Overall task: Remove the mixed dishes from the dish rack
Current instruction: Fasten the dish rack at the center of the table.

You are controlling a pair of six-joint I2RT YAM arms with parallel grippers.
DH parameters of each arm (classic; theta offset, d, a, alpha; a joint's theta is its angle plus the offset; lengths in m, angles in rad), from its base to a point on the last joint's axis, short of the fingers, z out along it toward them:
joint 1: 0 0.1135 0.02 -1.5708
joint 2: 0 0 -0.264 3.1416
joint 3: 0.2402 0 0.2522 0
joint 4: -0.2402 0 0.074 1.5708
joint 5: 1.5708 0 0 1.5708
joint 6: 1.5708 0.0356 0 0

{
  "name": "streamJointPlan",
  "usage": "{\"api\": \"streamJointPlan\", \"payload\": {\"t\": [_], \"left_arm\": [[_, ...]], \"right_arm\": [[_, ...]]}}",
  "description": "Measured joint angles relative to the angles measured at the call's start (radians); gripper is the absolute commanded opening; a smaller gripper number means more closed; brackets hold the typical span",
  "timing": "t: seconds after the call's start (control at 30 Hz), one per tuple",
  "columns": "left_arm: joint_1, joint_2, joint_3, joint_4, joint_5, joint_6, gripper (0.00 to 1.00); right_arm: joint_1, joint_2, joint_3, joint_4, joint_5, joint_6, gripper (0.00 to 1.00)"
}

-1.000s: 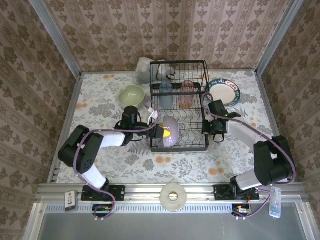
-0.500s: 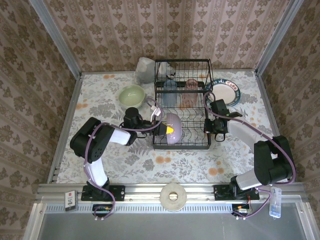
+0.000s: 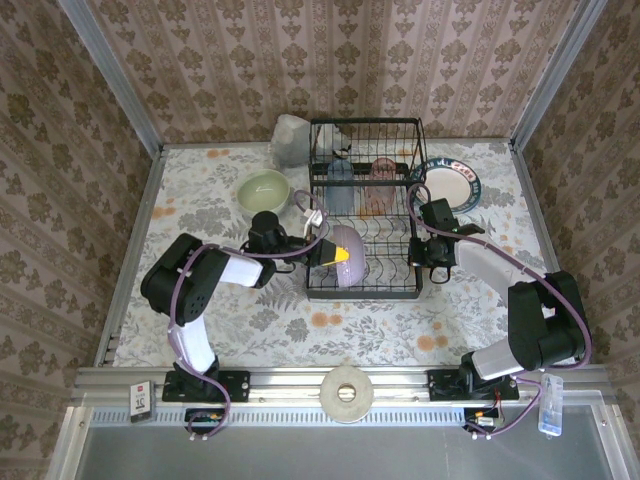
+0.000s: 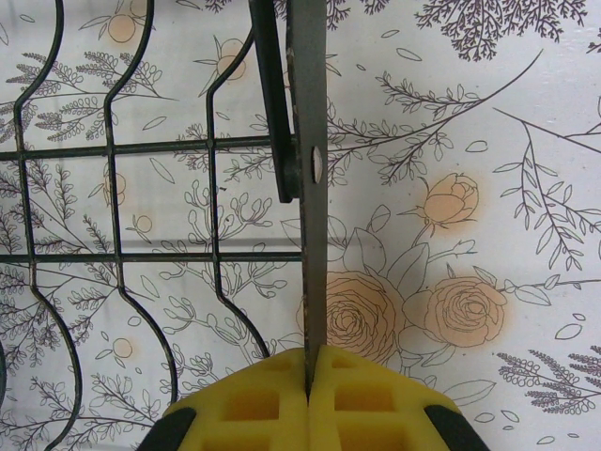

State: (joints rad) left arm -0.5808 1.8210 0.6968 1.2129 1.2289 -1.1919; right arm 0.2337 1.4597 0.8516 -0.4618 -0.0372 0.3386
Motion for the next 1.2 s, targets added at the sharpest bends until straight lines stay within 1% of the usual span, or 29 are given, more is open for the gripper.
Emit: {"api": "streamJointPlan", "payload": {"t": [0.17, 0.33, 0.43, 0.6, 0.73, 0.93, 1.2], "left_arm": [[0.018, 0.000, 0.000, -0.001, 0.023, -0.027, 0.00], [0.019, 0.000, 0.001, -0.008, 0.045, 0.031, 0.00], [0.008, 0.016, 0.026, -0.012, 0.093, 0.084, 0.00], [-0.049, 0.052, 0.103, 0.000, 0.187, 0.154, 0.00], [-0.058, 0.065, 0.136, 0.006, 0.235, 0.184, 0.00], [-0.060, 0.065, 0.158, -0.007, 0.245, 0.203, 0.00], [-0.065, 0.065, 0.249, -0.008, 0.205, 0.220, 0.00]], "right_arm": [[0.000, 0.000, 0.000, 0.000, 0.000, 0.000, 0.00], [0.000, 0.000, -0.001, 0.000, -0.003, 0.000, 0.00], [0.000, 0.000, -0.001, 0.000, -0.016, 0.000, 0.00], [0.003, 0.000, -0.002, 0.002, -0.048, 0.002, 0.00], [0.003, 0.000, -0.002, 0.002, -0.062, 0.004, 0.00], [0.006, 0.000, -0.002, 0.003, -0.068, 0.006, 0.00], [0.007, -0.001, -0.003, 0.002, -0.069, 0.023, 0.00]]}}
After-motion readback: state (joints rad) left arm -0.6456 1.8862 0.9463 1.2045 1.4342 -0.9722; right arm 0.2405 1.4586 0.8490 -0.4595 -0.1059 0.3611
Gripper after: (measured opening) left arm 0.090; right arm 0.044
